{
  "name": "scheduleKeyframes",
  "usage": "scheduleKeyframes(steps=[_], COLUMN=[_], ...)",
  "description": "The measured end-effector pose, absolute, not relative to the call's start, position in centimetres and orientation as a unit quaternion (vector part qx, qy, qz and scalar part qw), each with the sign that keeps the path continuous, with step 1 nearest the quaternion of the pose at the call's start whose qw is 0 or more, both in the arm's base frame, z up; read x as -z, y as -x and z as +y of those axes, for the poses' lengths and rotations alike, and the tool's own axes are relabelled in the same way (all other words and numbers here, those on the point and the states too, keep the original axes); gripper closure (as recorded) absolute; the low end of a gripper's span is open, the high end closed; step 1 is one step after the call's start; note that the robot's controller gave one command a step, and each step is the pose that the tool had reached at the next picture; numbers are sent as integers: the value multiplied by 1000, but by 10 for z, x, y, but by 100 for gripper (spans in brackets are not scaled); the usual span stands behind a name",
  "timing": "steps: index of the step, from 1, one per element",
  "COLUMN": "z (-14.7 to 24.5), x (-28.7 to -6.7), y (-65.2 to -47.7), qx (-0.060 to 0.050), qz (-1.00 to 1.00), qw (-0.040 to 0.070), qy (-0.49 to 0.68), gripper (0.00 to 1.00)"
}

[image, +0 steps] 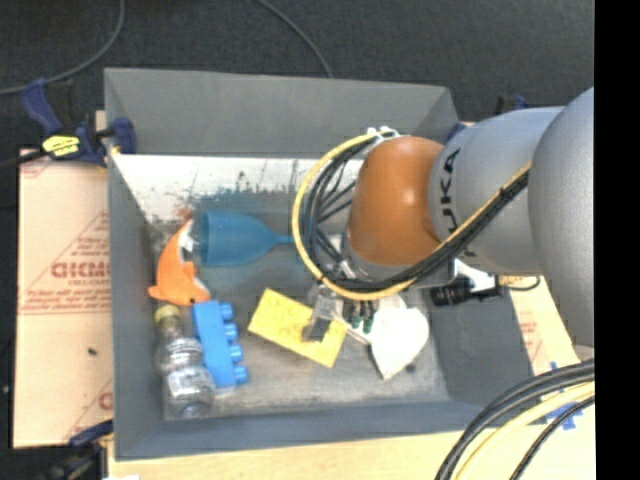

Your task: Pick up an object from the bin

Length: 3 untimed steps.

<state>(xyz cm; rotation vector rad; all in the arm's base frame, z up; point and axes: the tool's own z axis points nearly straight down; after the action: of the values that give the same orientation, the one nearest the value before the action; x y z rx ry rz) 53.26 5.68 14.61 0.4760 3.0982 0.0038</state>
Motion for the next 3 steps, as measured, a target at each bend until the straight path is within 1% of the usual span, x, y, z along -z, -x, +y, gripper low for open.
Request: scheduleKeyframes(steps=[1, 2, 3], z=[57, 55, 58], x=[-96, -140, -147], y=[-538, -531, -543], qx=[-2, -1, -2], qz=[990, 990, 988], qw=[9, 2, 8], qy=[-140, -141, -154], gripper=[100, 100, 100])
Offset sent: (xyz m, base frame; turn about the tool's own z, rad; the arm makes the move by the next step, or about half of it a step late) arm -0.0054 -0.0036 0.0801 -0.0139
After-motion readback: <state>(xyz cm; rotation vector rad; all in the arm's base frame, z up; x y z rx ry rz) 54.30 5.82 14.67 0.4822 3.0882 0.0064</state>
